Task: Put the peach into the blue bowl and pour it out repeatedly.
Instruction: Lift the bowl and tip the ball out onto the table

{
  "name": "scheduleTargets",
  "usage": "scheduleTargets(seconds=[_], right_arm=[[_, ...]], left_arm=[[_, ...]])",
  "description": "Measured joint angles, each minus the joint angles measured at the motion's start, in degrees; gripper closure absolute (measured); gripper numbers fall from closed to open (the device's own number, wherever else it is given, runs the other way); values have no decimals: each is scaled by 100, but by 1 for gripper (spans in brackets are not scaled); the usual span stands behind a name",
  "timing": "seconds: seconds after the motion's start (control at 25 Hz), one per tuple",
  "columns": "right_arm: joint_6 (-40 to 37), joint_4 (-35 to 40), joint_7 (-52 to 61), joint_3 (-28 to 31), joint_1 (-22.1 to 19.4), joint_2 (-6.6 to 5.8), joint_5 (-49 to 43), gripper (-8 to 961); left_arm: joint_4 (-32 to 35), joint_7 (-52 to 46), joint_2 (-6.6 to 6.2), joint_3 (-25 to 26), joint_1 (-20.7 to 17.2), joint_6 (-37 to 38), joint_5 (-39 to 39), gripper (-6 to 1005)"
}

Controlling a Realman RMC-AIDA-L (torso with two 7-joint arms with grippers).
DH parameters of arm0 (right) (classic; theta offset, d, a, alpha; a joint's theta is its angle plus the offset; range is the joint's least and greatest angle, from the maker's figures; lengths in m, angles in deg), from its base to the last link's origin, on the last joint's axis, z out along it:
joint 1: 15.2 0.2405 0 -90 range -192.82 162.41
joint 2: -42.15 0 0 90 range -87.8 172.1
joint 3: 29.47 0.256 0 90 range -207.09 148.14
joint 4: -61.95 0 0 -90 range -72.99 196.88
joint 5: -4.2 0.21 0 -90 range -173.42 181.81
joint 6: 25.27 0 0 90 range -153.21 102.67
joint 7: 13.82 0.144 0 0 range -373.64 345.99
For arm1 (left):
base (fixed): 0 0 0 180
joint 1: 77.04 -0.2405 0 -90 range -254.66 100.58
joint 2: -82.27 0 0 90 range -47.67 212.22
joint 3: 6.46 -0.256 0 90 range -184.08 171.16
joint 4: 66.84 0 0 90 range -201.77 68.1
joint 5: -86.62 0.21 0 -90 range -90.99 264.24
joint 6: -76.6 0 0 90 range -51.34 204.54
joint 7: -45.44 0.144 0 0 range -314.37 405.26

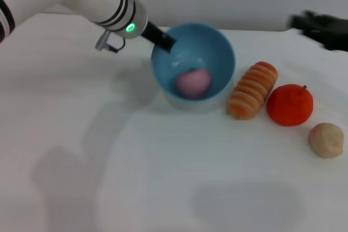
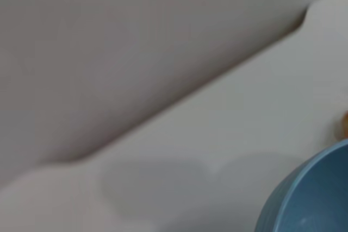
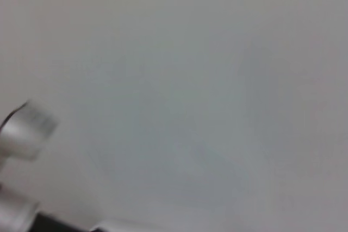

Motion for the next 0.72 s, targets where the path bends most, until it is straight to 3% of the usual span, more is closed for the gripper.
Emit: scheduleTargets(seconds=[0.2, 0.4, 0.56, 0.72], right_arm=[[-17, -817, -984, 637, -694, -20, 862, 479], [-20, -1428, -1456, 969, -792, -17, 874, 480], [-22, -1764, -1666, 1108, -818, -2, 881, 479], [-23, -1813, -1676, 1115, -807, -2, 885, 479]], left_arm=[[160, 29, 25, -656, 55, -849, 604, 999], [434, -15, 64, -1676, -6, -1727, 1433, 1000], [562, 194, 44, -2253, -185, -2604, 1501, 1000], [611, 1061, 37, -2670, -545, -3589, 1511, 999]])
